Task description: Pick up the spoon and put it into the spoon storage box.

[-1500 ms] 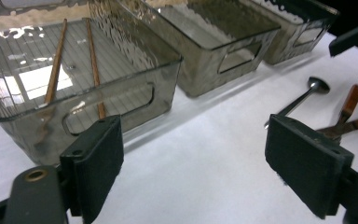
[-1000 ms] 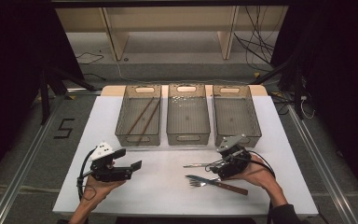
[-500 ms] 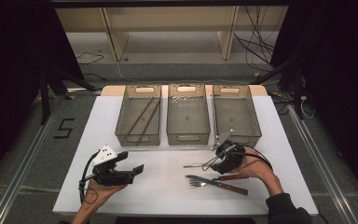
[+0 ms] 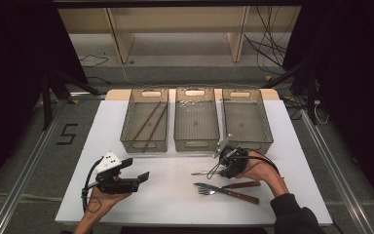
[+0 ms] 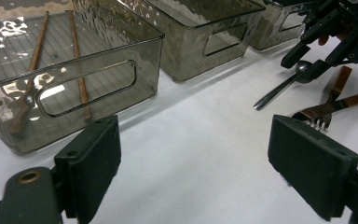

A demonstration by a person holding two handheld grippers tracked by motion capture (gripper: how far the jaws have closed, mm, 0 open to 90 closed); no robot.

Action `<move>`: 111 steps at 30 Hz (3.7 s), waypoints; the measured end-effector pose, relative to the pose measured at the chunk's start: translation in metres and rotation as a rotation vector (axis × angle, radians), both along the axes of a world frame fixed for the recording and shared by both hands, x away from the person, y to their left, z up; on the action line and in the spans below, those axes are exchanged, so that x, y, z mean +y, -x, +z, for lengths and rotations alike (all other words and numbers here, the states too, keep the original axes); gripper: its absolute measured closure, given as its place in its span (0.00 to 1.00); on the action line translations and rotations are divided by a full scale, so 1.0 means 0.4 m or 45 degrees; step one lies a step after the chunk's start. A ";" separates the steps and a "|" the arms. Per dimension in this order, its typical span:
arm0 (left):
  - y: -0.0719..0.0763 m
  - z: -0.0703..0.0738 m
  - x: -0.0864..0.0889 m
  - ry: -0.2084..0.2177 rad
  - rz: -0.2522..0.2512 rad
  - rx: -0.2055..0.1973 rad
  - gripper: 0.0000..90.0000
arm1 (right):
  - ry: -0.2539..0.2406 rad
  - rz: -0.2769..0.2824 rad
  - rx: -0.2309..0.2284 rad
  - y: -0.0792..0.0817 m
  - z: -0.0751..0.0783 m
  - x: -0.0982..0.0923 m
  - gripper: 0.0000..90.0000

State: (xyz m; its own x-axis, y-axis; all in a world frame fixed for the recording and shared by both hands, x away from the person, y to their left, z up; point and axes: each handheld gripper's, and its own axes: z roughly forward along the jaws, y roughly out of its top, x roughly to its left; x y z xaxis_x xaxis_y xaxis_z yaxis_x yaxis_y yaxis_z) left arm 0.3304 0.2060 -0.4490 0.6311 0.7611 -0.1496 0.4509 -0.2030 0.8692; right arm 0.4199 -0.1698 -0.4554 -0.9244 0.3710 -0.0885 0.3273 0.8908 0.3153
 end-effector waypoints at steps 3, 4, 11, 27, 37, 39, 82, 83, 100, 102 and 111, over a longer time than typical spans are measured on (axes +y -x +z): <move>0.000 0.000 0.000 0.000 -0.001 -0.001 0.18 | 0.014 0.015 0.012 -0.003 -0.002 0.004 0.71; 0.000 0.000 0.000 0.002 -0.001 -0.001 0.18 | 0.026 0.013 0.022 -0.004 -0.002 0.006 0.72; 0.000 0.000 0.001 -0.005 -0.001 -0.004 0.18 | 0.064 0.042 0.061 -0.009 -0.004 0.014 0.78; 0.003 0.001 0.000 -0.010 -0.001 -0.004 0.18 | 0.162 0.064 0.126 -0.018 0.001 0.042 0.88; 0.003 0.001 -0.001 -0.015 -0.002 -0.005 0.19 | 0.185 0.104 0.118 -0.011 0.002 0.049 0.95; 0.003 0.001 -0.001 -0.015 -0.001 -0.006 0.19 | 0.189 0.107 0.105 -0.009 0.002 0.050 0.95; 0.002 -0.001 0.011 0.032 0.038 -0.042 0.19 | -0.623 -0.365 -0.110 -0.113 0.232 0.051 0.96; 0.002 -0.001 0.011 0.032 0.038 -0.042 0.19 | -0.631 -0.378 -0.111 -0.116 0.236 0.054 0.96; 0.003 -0.001 0.016 0.053 0.053 -0.055 0.19 | -0.660 -0.487 -0.152 -0.194 0.262 0.083 0.96; 0.003 -0.001 0.016 0.055 0.055 -0.056 0.19 | -0.666 -0.496 -0.156 -0.199 0.261 0.083 0.96; 0.006 0.001 0.015 0.056 0.054 -0.066 0.19 | -0.687 -0.536 -0.161 -0.220 0.262 0.091 0.96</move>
